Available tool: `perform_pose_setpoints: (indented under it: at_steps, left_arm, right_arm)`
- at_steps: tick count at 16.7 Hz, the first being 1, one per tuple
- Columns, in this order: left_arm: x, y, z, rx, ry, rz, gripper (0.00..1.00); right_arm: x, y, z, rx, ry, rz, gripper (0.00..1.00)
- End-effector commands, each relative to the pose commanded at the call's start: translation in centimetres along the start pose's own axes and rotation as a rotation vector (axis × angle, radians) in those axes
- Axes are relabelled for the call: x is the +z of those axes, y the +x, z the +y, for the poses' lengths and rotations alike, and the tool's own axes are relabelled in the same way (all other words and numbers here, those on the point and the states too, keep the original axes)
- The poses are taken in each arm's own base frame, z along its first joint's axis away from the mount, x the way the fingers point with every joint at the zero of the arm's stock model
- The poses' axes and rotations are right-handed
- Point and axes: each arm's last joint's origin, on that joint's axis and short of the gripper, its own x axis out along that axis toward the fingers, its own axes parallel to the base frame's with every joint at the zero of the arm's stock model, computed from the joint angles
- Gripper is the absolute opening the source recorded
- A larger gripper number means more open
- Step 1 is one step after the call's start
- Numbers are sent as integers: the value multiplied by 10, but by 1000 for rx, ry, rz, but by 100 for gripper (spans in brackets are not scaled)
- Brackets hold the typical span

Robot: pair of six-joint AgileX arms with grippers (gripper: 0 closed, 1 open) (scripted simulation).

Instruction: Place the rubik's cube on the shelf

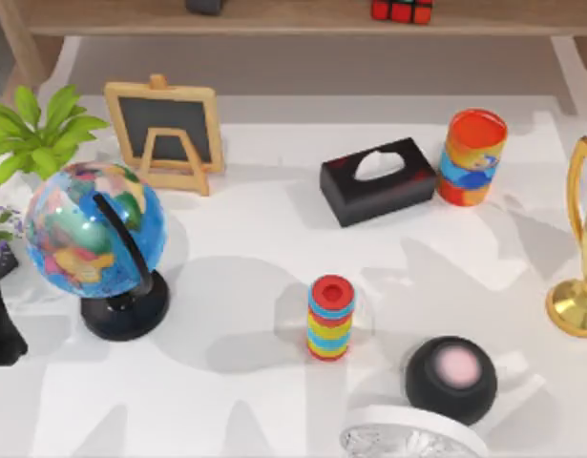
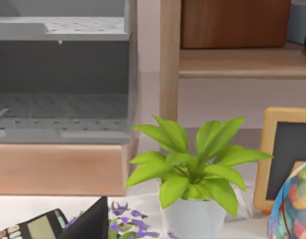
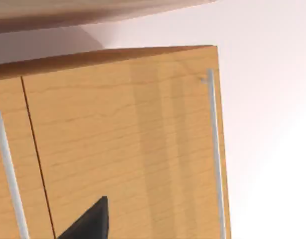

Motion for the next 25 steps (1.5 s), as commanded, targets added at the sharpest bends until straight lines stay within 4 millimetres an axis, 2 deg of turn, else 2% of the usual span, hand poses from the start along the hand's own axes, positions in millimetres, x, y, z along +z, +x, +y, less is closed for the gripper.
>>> perform_pose_setpoints:
  at_steps: [3,6,8,10,17,22,25]
  left_arm:
    - [0,0,0,0,0,0,100]
    - [0,0,0,0,0,0,100]
    - [0,0,0,0,0,0,100]
    - [0,0,0,0,0,0,100]
    - [0,0,0,0,0,0,100]
    - [0,0,0,0,0,0,100]
    - [0,0,0,0,0,0,100]
  right_arm:
    - [-29,-52,17,193,-123,78,100]
    - [-45,-100,36,371,-142,156,100]
    - [-47,-123,54,477,-97,187,100]
    - [-47,-135,68,546,-56,204,100]
    - [-47,-136,72,561,-44,208,100]
    - [-52,-118,84,563,-43,210,100]
    - [-52,-117,85,563,-43,210,100]
